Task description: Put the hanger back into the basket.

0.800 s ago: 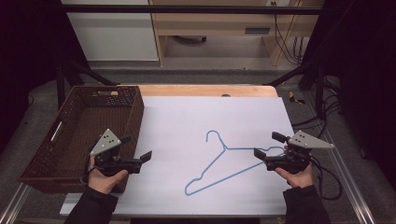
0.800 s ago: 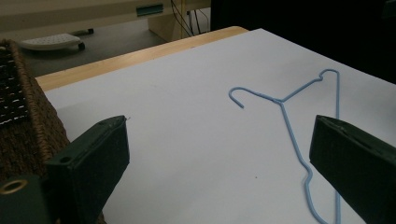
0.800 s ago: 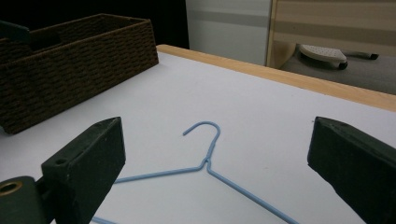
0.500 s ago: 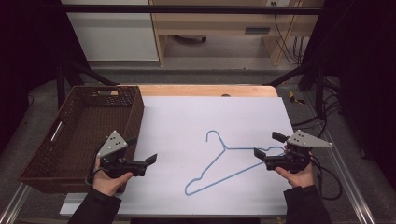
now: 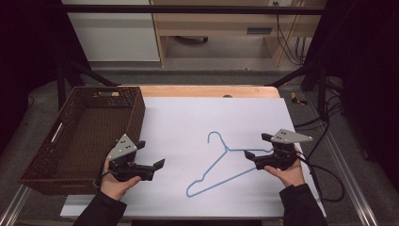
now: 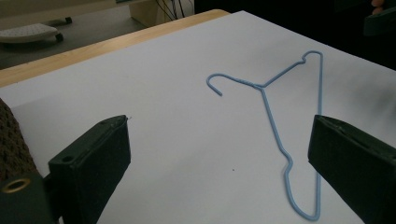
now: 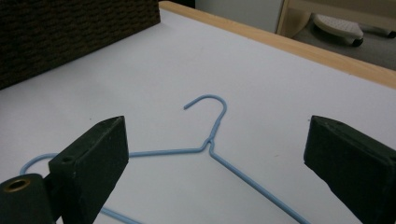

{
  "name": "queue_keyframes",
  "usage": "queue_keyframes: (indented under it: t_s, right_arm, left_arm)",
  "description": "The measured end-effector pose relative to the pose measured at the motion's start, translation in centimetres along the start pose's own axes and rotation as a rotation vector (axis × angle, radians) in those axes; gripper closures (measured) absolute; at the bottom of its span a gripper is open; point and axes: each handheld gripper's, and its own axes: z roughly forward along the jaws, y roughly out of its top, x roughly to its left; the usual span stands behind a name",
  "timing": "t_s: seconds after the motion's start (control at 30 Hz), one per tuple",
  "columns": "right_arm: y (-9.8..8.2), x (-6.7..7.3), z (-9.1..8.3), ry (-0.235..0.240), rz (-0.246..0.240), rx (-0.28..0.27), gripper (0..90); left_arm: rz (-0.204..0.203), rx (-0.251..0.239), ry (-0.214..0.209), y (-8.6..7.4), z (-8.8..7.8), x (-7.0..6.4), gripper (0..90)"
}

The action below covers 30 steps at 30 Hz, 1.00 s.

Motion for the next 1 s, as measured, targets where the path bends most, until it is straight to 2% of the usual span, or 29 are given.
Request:
queue_keyframes:
  t_s: [0.03, 0.07, 0.13, 0.43, 0.5, 0.53, 0.63, 0.77, 0.87, 0.9, 0.93, 1.0]
  right_arm:
    - [0.0, 0.0, 0.0, 0.0, 0.0, 0.0, 6.9]
    - [-0.1, 0.0, 0.6, -0.001, -0.003, 0.027, 7.1]
    - [-0.2, 0.0, 1.1, -0.002, -0.01, 0.047, 7.5]
    - [-0.1, -0.2, 3.6, 0.018, -0.025, 0.103, 10.2]
    - [-0.1, -0.5, 4.5, 0.038, -0.015, 0.11, 11.2]
    - [0.0, -0.8, 5.1, 0.051, 0.005, 0.116, 12.3]
    - [0.0, -1.1, 6.0, 0.033, -0.014, 0.142, 13.3]
    - [-0.1, -1.2, 7.5, 0.044, -0.034, 0.191, 14.8]
    - [-0.3, -1.3, 7.9, 0.046, -0.042, 0.212, 15.6]
    - [-0.6, -1.3, 8.4, 0.049, -0.052, 0.241, 15.8]
    - [-0.6, -1.3, 8.4, 0.049, -0.052, 0.241, 15.8]
    - [-1.0, -1.4, 9.0, 0.059, -0.048, 0.281, 15.9]
  left_arm:
    - [0.0, 0.003, -0.002, 0.0, 0.1, 0.0, 5.6]
    - [0.002, 0.008, -0.005, -0.1, 0.3, -0.1, 5.6]
    - [0.005, 0.014, -0.009, -0.2, 0.5, -0.3, 5.6]
    - [0.008, 0.019, -0.016, -0.3, 0.8, -0.6, 5.6]
    - [0.013, 0.026, -0.019, -0.4, 0.9, -0.6, 5.6]
    - [0.012, 0.027, -0.019, -0.4, 0.9, -0.6, 5.6]
    - [0.009, 0.027, -0.022, -0.4, 1.0, -0.6, 5.6]
    - [0.012, 0.034, -0.023, -0.5, 1.2, -0.6, 5.6]
    - [0.013, 0.037, -0.025, -0.5, 1.4, -0.7, 5.6]
    - [0.014, 0.038, -0.026, -0.5, 1.4, -0.7, 5.6]
    - [0.016, 0.038, -0.026, -0.6, 1.4, -0.8, 5.6]
    - [0.019, 0.042, -0.027, -0.6, 1.5, -0.8, 5.6]
